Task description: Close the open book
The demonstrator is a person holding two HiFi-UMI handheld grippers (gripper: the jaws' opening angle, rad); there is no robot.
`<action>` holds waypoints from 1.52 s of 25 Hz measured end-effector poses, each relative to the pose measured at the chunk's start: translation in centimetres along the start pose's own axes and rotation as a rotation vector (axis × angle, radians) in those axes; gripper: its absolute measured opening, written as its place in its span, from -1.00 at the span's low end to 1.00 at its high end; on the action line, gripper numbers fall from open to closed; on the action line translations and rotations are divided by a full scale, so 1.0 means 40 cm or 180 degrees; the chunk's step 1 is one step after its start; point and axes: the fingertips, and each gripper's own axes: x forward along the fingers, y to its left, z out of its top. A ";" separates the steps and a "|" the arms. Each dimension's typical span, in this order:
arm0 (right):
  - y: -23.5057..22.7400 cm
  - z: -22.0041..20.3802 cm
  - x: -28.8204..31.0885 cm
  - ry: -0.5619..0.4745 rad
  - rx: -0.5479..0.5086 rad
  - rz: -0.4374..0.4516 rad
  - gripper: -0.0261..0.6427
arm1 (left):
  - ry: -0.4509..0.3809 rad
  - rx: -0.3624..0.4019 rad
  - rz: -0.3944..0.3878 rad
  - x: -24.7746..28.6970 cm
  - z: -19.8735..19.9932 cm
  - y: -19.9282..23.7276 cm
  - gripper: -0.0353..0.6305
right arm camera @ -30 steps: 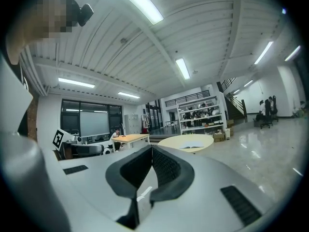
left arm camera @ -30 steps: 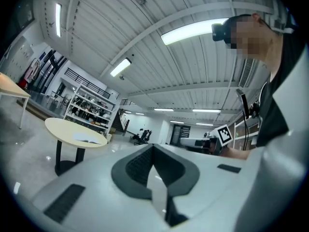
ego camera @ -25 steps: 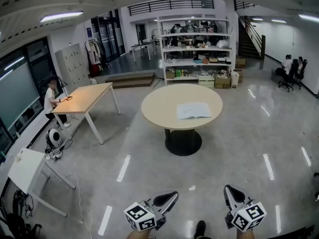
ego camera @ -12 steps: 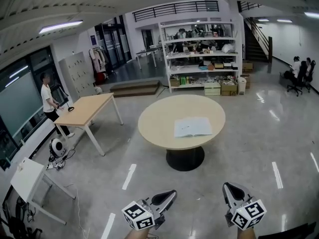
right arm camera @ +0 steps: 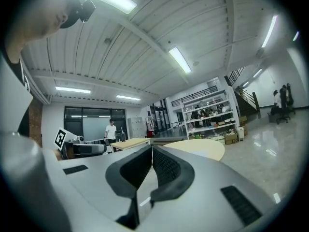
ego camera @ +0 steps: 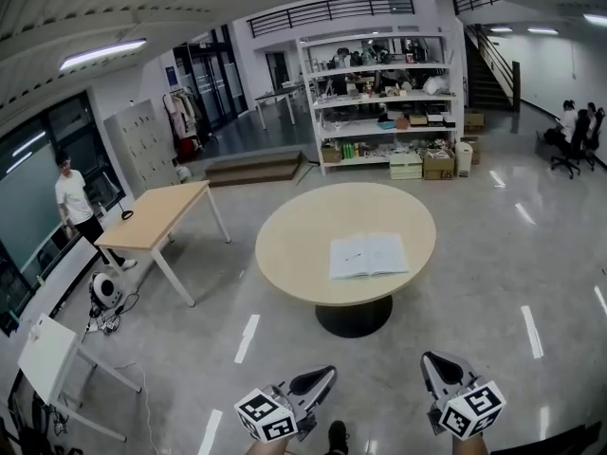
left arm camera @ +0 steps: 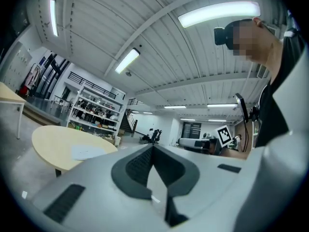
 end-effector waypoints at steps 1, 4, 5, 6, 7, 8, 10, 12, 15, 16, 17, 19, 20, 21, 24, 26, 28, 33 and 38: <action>-0.013 0.003 0.034 0.0012 -0.0020 -0.0010 -0.92 | -0.0019 -0.0018 -0.0016 0.019 0.006 0.035 -0.90; -0.047 0.020 0.146 0.0015 -0.0064 -0.0067 -0.92 | -0.0071 -0.0038 -0.0082 0.068 0.027 0.146 -0.90; -0.056 0.027 0.187 0.0007 -0.0062 -0.0086 -0.92 | -0.0083 -0.0027 -0.0110 0.081 0.037 0.187 -0.90; -0.064 0.034 0.231 0.0000 -0.0060 -0.0101 -0.92 | -0.0096 -0.0017 -0.0133 0.094 0.050 0.229 -0.90; -0.072 0.044 0.277 -0.0005 -0.0063 -0.0117 -0.92 | -0.0106 -0.0009 -0.0154 0.106 0.066 0.273 -0.90; -0.078 0.055 0.324 -0.0008 -0.0069 -0.0138 -0.92 | -0.0109 -0.0008 -0.0175 0.118 0.083 0.317 -0.90; -0.091 0.076 0.415 -0.0011 -0.0070 -0.0175 -0.92 | -0.0096 -0.0034 -0.0212 0.141 0.113 0.401 -0.90; -0.106 0.088 0.495 -0.0008 -0.0055 -0.0193 -0.92 | -0.0067 -0.0056 -0.0257 0.168 0.130 0.474 -0.90; -0.125 0.081 0.592 0.0007 0.0008 -0.0231 -0.92 | -0.0008 -0.0045 -0.0318 0.207 0.137 0.577 -0.90; -0.132 0.080 0.620 0.0024 0.0035 -0.0247 -0.92 | -0.0004 -0.0075 -0.0319 0.222 0.143 0.607 -0.90; -0.142 0.081 0.645 0.0049 0.0055 -0.0259 -0.92 | -0.0012 -0.0119 -0.0324 0.238 0.150 0.631 -0.90; -0.173 0.079 0.684 0.0096 0.0074 -0.0272 -0.92 | -0.0031 -0.0168 -0.0372 0.280 0.153 0.661 -0.90; -0.192 0.075 0.704 0.0111 0.0085 -0.0276 -0.92 | -0.0018 -0.0161 -0.0406 0.302 0.148 0.676 -0.90; -0.210 0.070 0.725 0.0123 0.0098 -0.0276 -0.92 | 0.0007 -0.0157 -0.0427 0.325 0.141 0.695 -0.90; -0.267 0.067 0.794 0.0158 0.0097 -0.0254 -0.92 | 0.0045 -0.0206 -0.0424 0.392 0.137 0.757 -0.90; -0.322 0.078 0.841 0.0149 0.0104 -0.0231 -0.92 | 0.0053 -0.0191 -0.0413 0.446 0.144 0.793 -0.90; -0.389 0.088 0.889 0.0125 0.0143 -0.0212 -0.92 | 0.0081 -0.0155 -0.0384 0.507 0.152 0.830 -0.90; -0.566 0.156 1.003 0.0081 0.0029 -0.0144 -0.92 | 0.0090 -0.0022 -0.0344 0.685 0.207 0.912 -0.90; -0.710 0.204 1.072 0.0074 -0.0056 0.0006 -0.92 | 0.0085 0.0073 -0.0270 0.855 0.247 0.964 -0.90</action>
